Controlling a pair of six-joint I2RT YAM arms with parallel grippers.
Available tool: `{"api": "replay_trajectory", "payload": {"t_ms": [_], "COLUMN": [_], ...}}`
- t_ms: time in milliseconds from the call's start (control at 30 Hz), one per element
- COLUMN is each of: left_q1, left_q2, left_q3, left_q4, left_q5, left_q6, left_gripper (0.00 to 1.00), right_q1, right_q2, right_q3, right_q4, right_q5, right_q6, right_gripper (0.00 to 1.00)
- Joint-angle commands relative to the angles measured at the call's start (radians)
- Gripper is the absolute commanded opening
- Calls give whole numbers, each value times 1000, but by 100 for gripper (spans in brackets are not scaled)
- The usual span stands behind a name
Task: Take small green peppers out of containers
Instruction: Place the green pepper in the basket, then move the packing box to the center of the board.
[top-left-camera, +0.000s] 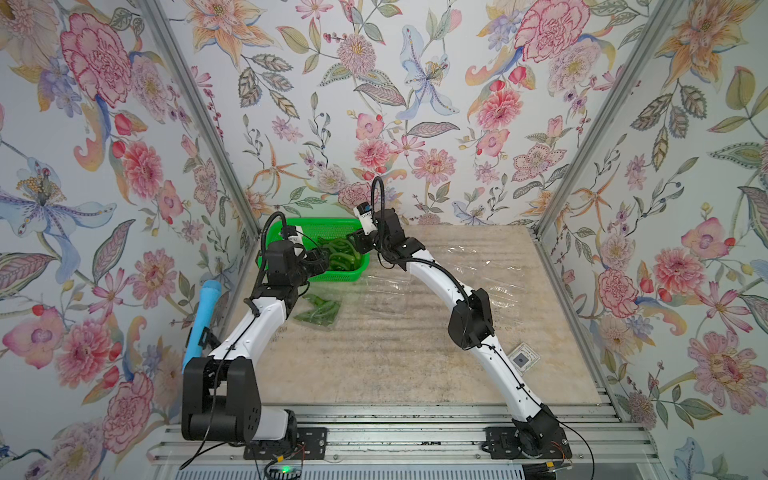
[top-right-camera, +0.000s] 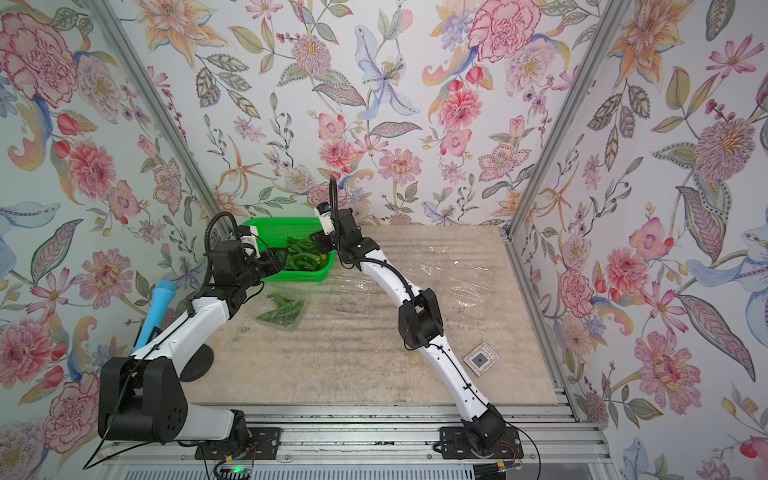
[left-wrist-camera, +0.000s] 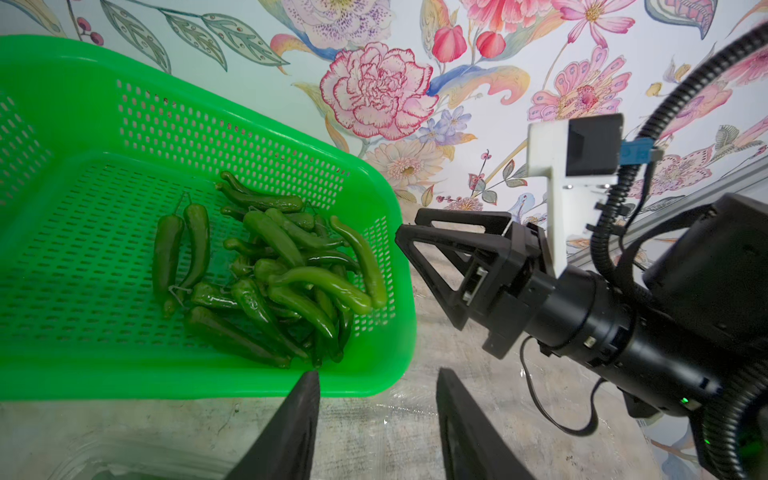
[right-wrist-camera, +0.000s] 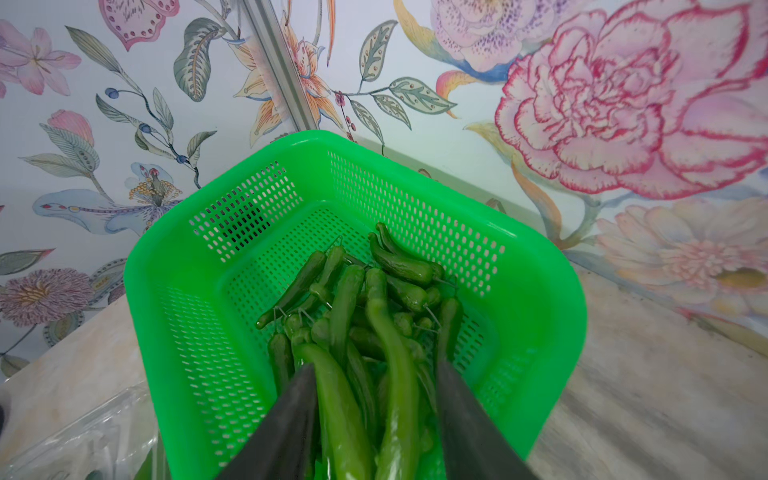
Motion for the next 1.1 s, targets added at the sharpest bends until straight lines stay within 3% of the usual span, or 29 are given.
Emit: {"api": "replay_trajectory", "payload": {"t_ms": [0, 267, 567, 800, 1067], "left_q1": [6, 18, 188, 290, 331], "left_q2": [-81, -253, -431, -464, -541], "left_q3": [-49, -164, -435, -552, -614], "left_q4": [-68, -273, -238, -213, -217], "left_q5": [-4, -87, 72, 114, 100], "left_q6": [4, -46, -173, -184, -212], "left_gripper": [49, 49, 48, 48, 49], "right_q1": [-7, 11, 110, 179, 190], "right_q2": [-38, -309, -555, -551, -464], "right_q3": [-19, -391, -850, -934, -836], "right_q4": [25, 89, 176, 192, 162], "right_q5": [-17, -37, -156, -195, -202], "right_q6": [8, -79, -48, -56, -120], "right_gripper": [56, 56, 55, 57, 62]}}
